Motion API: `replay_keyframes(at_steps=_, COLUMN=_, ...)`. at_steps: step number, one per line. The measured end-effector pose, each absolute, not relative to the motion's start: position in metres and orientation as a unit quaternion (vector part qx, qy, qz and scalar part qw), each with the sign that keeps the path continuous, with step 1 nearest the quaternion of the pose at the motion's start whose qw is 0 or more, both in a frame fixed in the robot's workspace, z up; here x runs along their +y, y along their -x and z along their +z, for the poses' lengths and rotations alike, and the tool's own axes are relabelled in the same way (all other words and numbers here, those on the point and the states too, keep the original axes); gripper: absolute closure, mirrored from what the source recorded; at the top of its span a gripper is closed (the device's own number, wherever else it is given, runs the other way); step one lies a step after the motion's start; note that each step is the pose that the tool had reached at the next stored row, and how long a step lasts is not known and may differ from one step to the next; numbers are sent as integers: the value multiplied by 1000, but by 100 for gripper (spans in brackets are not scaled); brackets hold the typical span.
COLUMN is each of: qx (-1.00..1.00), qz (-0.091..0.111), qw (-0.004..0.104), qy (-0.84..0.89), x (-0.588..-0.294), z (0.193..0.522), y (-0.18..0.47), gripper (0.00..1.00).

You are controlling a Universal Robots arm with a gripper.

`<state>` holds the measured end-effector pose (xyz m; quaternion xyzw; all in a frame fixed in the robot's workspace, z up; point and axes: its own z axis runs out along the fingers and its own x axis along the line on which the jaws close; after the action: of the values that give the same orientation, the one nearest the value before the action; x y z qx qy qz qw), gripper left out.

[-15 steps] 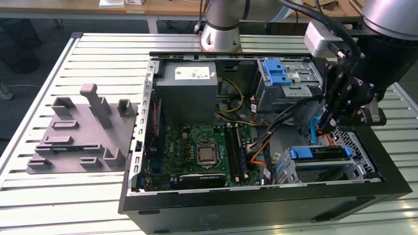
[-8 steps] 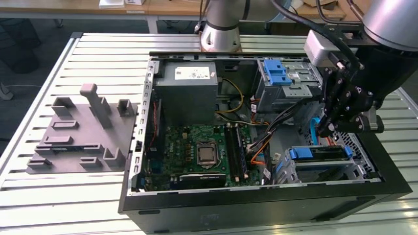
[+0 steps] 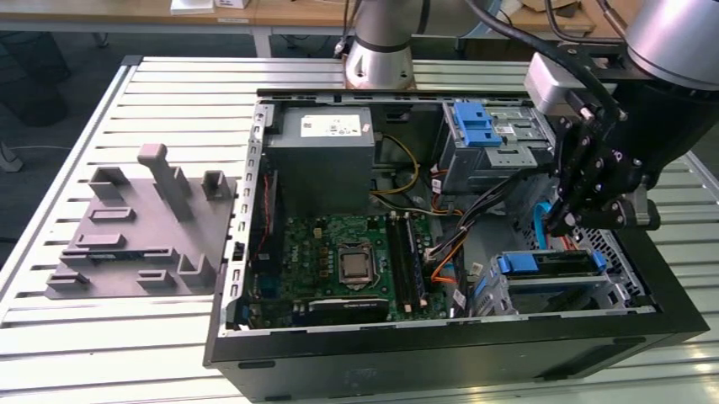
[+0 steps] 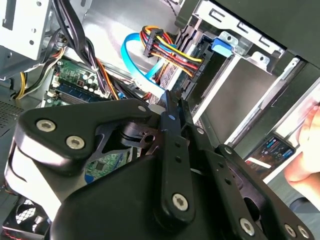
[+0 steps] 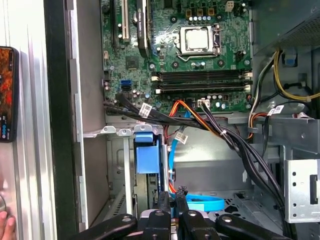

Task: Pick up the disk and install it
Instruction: 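Insert the second disk wire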

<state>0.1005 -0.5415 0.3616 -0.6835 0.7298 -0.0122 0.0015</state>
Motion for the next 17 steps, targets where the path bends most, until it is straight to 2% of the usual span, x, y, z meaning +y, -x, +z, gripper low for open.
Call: replay_keyframes(at_steps=17, qx=739, qz=-10, qw=-1, qy=674, x=-546, z=355, y=-101, gripper=84)
